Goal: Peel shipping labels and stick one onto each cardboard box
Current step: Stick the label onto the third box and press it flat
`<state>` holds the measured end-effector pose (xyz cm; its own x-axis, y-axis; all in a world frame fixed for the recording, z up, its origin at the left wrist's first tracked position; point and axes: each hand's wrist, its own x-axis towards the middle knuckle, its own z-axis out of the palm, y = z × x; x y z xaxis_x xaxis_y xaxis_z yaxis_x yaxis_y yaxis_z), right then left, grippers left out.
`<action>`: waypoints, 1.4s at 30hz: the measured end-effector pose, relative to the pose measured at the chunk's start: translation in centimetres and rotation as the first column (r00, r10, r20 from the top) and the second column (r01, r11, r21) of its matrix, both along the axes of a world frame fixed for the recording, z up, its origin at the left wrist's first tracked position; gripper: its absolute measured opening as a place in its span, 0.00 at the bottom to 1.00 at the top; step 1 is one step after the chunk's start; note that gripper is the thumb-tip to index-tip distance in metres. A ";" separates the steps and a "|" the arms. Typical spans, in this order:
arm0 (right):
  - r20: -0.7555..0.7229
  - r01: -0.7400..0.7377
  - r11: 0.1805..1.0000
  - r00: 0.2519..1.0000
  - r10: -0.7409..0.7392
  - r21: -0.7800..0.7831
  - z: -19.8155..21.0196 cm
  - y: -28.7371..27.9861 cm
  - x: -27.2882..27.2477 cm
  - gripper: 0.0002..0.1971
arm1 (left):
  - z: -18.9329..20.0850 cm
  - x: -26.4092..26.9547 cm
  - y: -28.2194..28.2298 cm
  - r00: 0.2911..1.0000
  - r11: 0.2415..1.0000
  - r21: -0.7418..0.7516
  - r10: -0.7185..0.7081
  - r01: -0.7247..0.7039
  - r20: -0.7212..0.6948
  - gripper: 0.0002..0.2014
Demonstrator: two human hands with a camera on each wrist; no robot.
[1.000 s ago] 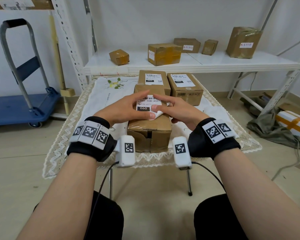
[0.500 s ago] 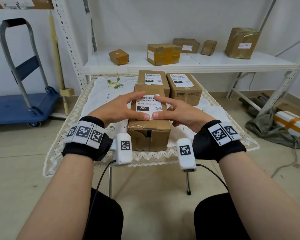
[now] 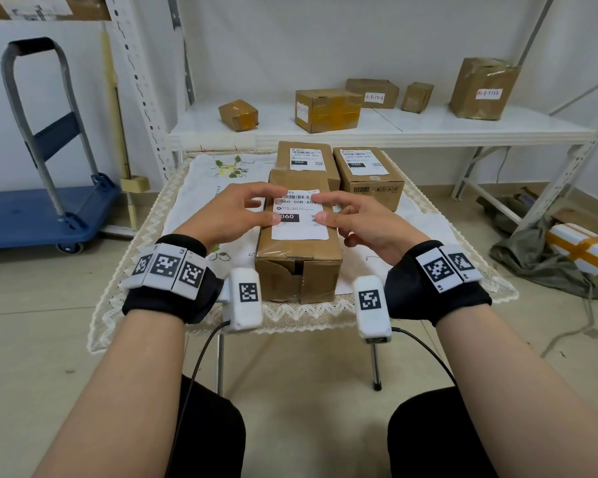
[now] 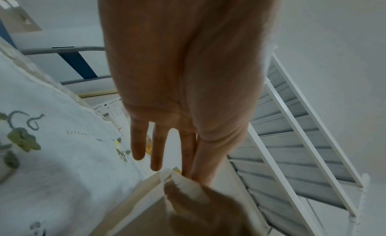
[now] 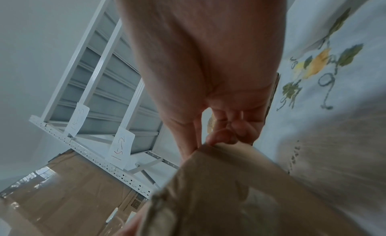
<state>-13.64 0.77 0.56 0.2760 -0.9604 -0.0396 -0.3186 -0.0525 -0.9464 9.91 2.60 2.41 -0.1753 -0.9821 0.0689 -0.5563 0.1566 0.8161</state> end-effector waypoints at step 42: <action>-0.025 0.114 0.993 0.993 -0.113 0.018 -0.5 0.0 1.4 0.35 | -0.7 -1.8 -0.5 0.975 0.972 0.091 0.210 -0.217 0.077 0.42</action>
<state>-12.21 0.82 0.06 0.1637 -0.9844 -0.0637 -0.3441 0.0036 -0.9389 8.07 2.09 1.68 0.0381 -0.9987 -0.0346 -0.6217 -0.0508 0.7816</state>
